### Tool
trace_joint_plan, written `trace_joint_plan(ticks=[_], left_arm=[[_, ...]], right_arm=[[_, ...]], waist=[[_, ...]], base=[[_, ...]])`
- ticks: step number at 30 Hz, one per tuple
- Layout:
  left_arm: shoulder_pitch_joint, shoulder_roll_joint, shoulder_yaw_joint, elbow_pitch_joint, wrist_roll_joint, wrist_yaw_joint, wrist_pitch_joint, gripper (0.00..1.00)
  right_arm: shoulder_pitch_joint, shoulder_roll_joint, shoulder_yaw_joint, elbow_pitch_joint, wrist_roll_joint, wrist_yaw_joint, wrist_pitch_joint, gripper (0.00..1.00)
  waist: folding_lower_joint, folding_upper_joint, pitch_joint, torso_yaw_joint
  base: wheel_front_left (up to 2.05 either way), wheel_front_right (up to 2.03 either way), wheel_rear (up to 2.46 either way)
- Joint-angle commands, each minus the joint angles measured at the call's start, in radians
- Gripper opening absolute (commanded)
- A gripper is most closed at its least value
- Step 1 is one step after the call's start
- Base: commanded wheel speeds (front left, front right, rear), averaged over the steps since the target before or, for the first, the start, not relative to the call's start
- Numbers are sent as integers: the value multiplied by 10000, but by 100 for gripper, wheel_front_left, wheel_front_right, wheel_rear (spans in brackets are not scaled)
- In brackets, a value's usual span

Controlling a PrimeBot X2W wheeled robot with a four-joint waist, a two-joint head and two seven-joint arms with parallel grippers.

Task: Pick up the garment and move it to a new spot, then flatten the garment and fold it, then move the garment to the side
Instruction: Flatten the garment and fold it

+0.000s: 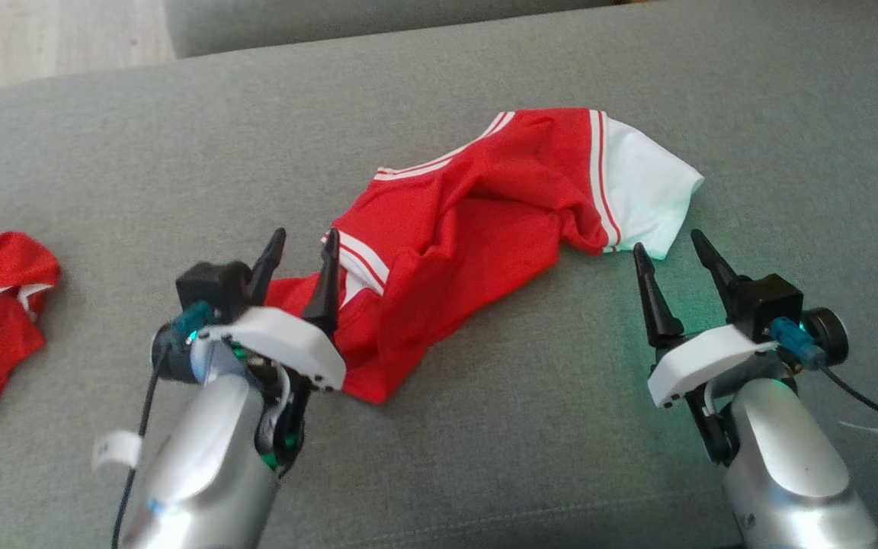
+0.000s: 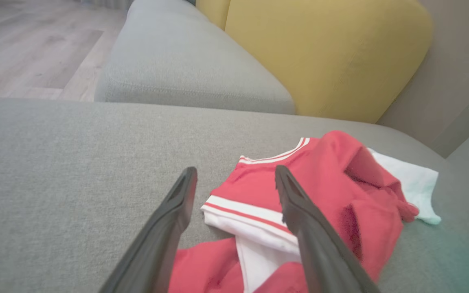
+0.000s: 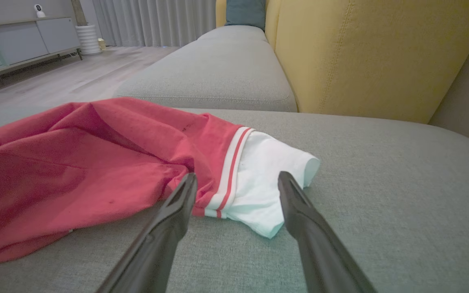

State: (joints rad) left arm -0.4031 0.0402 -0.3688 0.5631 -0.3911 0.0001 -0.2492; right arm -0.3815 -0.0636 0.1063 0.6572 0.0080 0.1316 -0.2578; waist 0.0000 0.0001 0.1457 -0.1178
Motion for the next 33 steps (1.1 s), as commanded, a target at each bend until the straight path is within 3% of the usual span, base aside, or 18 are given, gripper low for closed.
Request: trace_joint_plan(ticks=[1,9,19,20,21,33], left_arm=[[-848,109,374,247,-99,3,12,100],[-2219,104,341,2608,-1139,-298,799,100],[-3059,102,-871,4477,-1026,-410,1497,100],[-3110,102,-1019,4574,-1027,-456,1530,80],[-3151,102,-1140,4644,-1075,-521,1564,0],[-4707,241,-2045,4526,-566,-555,489,0]], right_arm=[[-389,129,332,-348,133,-9,-40,100],[-562,132,300,-340,156,-9,-40,100],[-665,132,294,-442,204,-9,-40,100],[-671,132,308,-447,225,-9,-40,100],[-680,132,325,-448,252,-9,-40,100],[-580,133,320,-437,585,-9,-40,100]], waist=[[0,-1,180,-186],[0,-1,750,-614],[0,-1,1077,-796],[0,-1,1093,-797],[0,-1,1107,-796],[0,-1,767,-668]], base=[[0,0,0],[0,0,0],[0,0,0],[0,0,0],[0,0,0],[0,0,0]])
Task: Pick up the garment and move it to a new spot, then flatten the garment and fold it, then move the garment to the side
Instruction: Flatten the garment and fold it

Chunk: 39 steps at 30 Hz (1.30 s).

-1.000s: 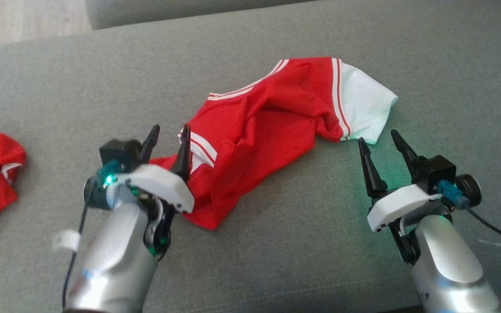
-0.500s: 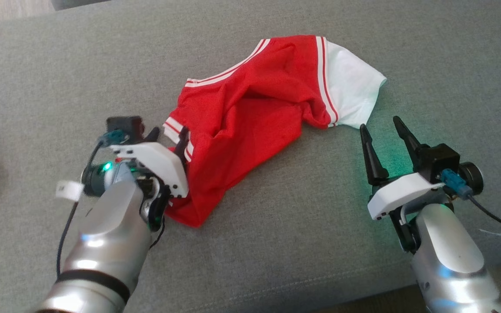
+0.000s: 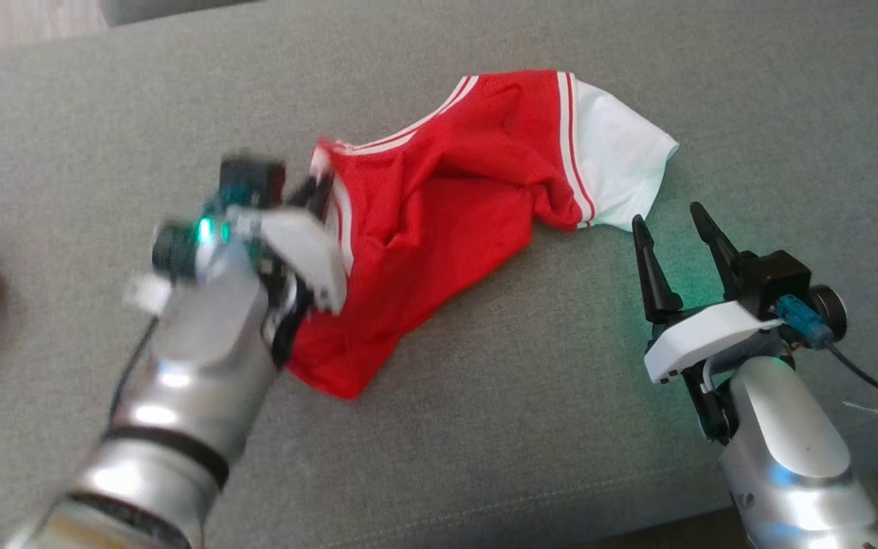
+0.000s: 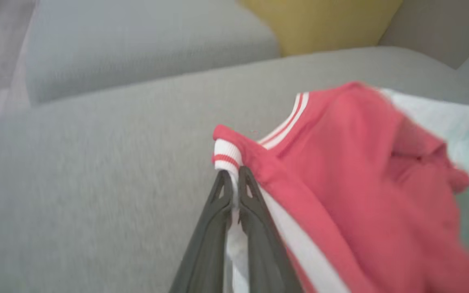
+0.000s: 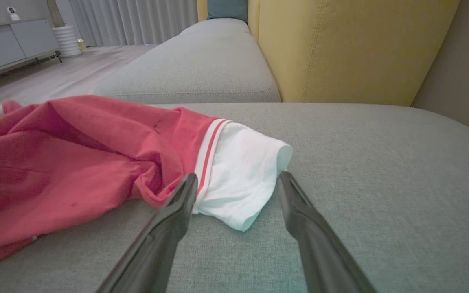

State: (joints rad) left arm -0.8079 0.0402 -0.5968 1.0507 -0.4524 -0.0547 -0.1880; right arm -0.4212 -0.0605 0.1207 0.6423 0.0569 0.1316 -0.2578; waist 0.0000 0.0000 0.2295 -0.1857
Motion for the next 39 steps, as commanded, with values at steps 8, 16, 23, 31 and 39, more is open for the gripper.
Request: trace_joint_plan(ticks=[8,16,23,31,39], left_arm=[[-2799,909,-128,-1504,637,-310,-54,0],[-4171,1715,-345,-2424,1051,-407,587,0],[-4986,2276,-597,-2201,1447,-473,581,0],[-5188,2646,-384,-874,1550,382,249,100],[-4381,2176,79,196,966,1062,-376,100]], right_arm=[[147,102,212,-159,337,-9,-40,100],[277,102,419,-123,529,-9,-40,100],[17,102,805,-324,781,-9,-40,100],[-336,103,1131,-524,1094,-9,-40,100],[-387,103,822,-598,1002,-9,-40,100]], waist=[[0,0,-868,-24],[0,0,-1122,-216],[0,0,-415,-710],[0,0,397,-1187],[0,0,538,-910]], base=[[0,0,0],[0,0,0],[0,0,0],[0,0,0],[0,0,0]])
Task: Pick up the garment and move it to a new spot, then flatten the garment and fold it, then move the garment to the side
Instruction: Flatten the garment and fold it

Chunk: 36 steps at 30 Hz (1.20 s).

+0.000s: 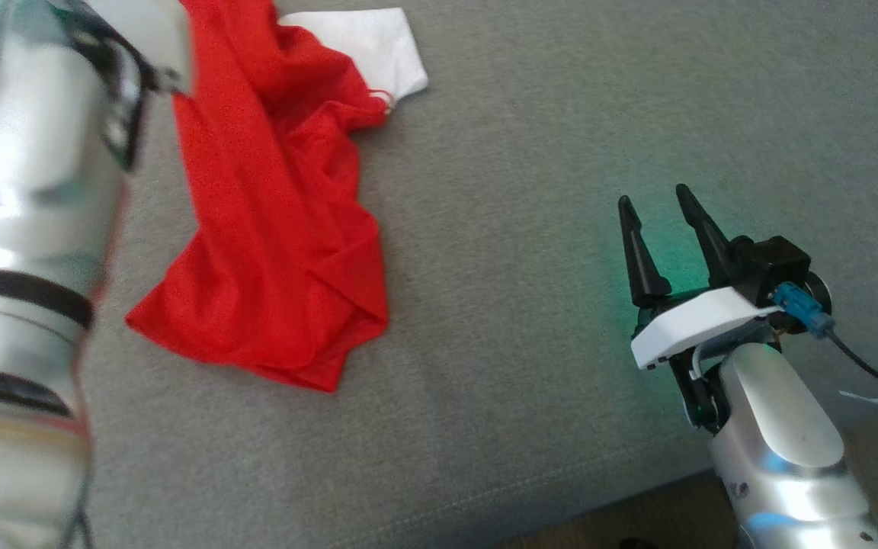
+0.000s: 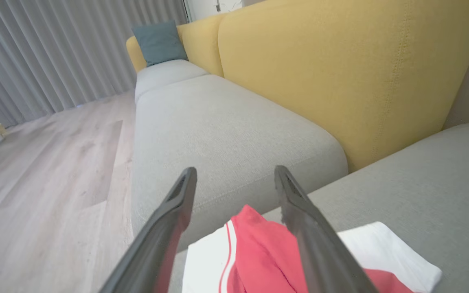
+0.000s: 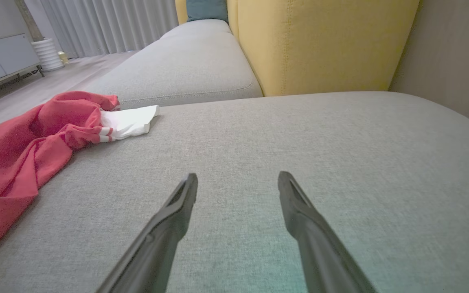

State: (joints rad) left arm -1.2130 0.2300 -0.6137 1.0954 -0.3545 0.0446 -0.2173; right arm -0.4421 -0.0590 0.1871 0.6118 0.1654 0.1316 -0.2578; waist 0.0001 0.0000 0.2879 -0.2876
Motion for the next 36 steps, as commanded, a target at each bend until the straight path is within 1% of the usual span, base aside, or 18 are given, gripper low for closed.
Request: trace_joint_plan(ticks=[1,5,6,9,12,17,20,22,26,28,33,34,36], left_arm=[[-162,127,270,-221,-97,34,-160,100],[714,-576,430,-227,-507,-88,-362,100],[1217,-900,462,-299,-653,-173,-406,100],[2049,-1323,540,-588,-889,-239,-434,100],[2961,-1592,573,-1248,-1035,-276,-439,100],[4409,-1776,118,-2010,-1141,-413,-442,100],[5112,-1791,-376,-2371,-1495,-477,-442,100],[5443,-1793,-713,-2631,-1771,-397,-443,100],[5837,-1795,-1222,-2915,-2218,-102,-443,100],[5894,-1796,-1458,-2922,-2302,22,-443,100],[5915,-1796,-1773,-3053,-2390,154,-443,100],[5937,-1796,-1853,-3097,-2390,156,-443,53],[6016,-1796,-1994,-3167,-2406,166,-443,0]], right_arm=[[-166,87,108,-282,-124,-9,-40,100],[-93,87,38,-230,-210,-9,-40,100],[-65,87,35,-195,-237,-9,-40,100],[-6,87,32,-144,-289,-9,-40,100],[44,87,10,-108,-342,-9,-40,100],[105,87,-21,-32,-417,-9,-40,100],[117,87,-2,1,-445,-9,-40,100],[121,87,-8,21,-472,-9,-40,100],[141,87,-50,75,-529,-9,-40,100],[140,87,-75,80,-545,-9,-40,100],[140,87,-106,76,-559,-9,-40,100],[145,87,-115,75,-555,-9,-40,100],[167,87,-122,86,-545,-9,-40,100]], waist=[[-1,0,-81,200],[-1,0,-288,524],[-1,0,-380,648],[-1,0,-510,791],[-1,0,-585,877],[-1,0,-646,962],[-1,0,-655,946],[-1,0,-657,941],[-1,0,-683,959],[-1,0,-683,979],[-1,0,-685,1024],[-1,0,-689,1038],[-1,0,-716,1064]], base=[[0,0,0],[0,0,0],[0,0,0],[0,0,0],[0,0,0],[0,0,0],[0,0,0],[0,0,0],[0,0,0],[0,0,0],[0,0,0],[0,0,0],[0,0,0]])
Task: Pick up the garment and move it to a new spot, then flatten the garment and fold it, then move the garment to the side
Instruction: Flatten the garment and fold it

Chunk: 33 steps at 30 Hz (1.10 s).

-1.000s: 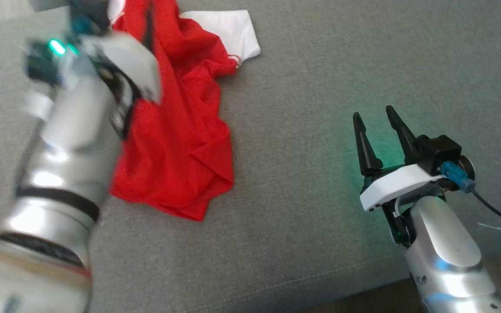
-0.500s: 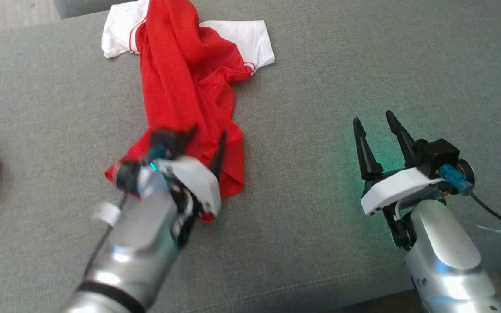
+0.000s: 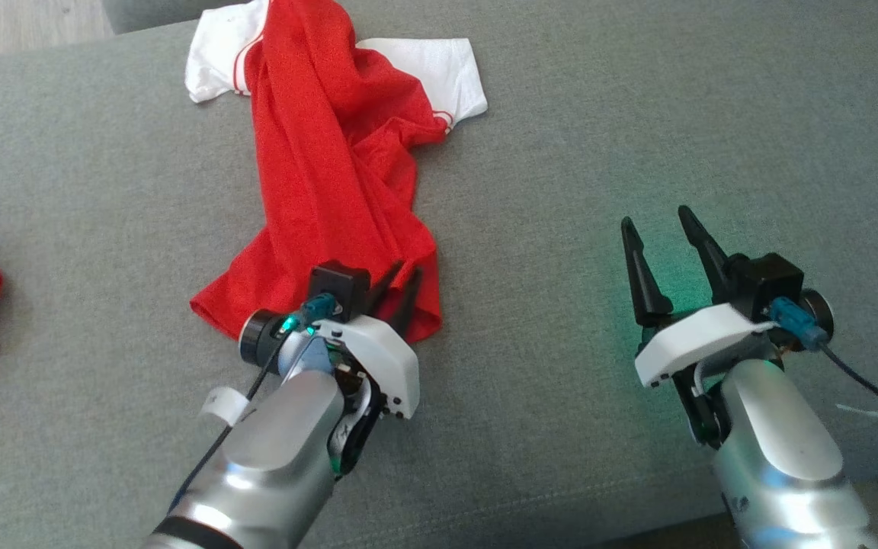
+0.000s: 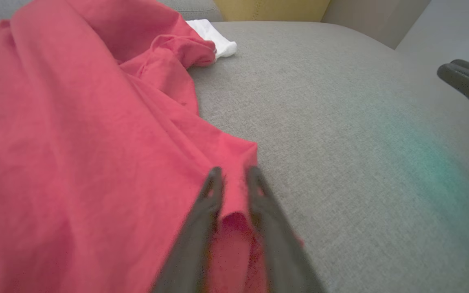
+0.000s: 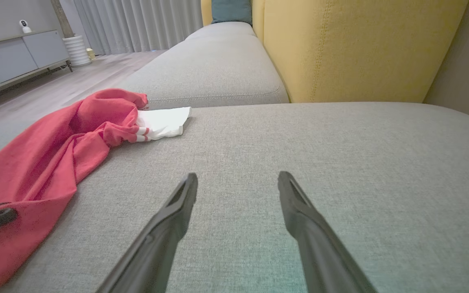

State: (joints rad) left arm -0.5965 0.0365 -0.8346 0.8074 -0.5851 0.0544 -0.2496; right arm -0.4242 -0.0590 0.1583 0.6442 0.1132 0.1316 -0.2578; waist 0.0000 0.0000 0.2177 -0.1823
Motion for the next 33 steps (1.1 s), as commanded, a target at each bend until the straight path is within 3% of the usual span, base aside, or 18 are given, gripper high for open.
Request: trace_joint_plan(ticks=[1,8,17,23,33], left_arm=[[-112,138,146,-330,-101,67,-121,0],[128,138,34,-694,-79,182,-122,0],[649,549,1817,-2561,782,911,-122,0],[1083,837,2172,-3083,1281,928,-122,0],[1893,446,2774,-3360,1622,810,-122,0]], right_arm=[[2,87,162,-229,-21,-9,-40,100],[100,87,-65,-107,-126,-9,-40,100],[247,87,-571,-61,-461,-9,-40,100],[201,-68,-908,124,-860,-9,-40,100],[-1066,-641,-1231,513,-1166,-9,-40,100]], waist=[[0,0,-30,31],[0,0,-285,437],[0,0,-583,1722],[0,0,-557,2801],[0,0,33,4018]], base=[[0,0,0],[0,0,0],[0,0,0],[0,0,0],[0,0,0]])
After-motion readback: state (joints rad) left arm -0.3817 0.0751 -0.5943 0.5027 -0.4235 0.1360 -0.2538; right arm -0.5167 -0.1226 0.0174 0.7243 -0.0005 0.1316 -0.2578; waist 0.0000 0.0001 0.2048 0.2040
